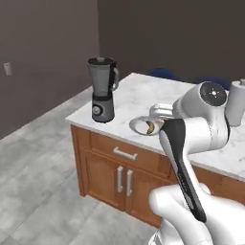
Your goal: Pick the banana and mango from the fridge and place them on the plate next to the blender to make a fruit smoothie.
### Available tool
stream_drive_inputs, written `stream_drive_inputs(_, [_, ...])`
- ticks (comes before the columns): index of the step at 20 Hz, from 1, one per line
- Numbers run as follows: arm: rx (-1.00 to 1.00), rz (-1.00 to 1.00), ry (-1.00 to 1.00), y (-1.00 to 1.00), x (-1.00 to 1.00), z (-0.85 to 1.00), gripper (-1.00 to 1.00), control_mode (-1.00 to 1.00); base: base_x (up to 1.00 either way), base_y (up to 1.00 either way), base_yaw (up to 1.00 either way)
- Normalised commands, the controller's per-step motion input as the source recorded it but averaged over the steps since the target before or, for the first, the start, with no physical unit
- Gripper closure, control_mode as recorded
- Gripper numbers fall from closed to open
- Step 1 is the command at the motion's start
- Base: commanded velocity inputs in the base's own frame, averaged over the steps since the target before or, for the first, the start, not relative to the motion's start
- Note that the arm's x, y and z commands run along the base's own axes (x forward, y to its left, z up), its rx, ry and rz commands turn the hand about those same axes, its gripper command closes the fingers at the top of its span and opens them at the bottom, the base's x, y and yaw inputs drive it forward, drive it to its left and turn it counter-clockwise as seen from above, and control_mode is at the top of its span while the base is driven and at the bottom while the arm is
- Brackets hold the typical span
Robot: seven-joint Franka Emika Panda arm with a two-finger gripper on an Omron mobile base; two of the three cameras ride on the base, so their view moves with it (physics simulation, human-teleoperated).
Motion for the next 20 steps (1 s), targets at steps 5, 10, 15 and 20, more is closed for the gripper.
stream_drive_inputs(5, [0.0,0.0,0.0,0.0,0.0,0.0,1.0,1.0,0.23,0.74,-0.7])
stream_drive_inputs(10, [0.0,0.0,0.0,0.0,0.0,0.0,1.0,1.0,0.21,0.65,-0.69])
stream_drive_inputs(15, [0.0,0.0,0.0,0.0,0.0,0.0,1.0,1.0,0.12,0.69,-0.5])
stream_drive_inputs(20, [0.0,-0.03,0.02,0.0,0.12,0.0,1.0,-1.0,0.23,0.22,-0.14])
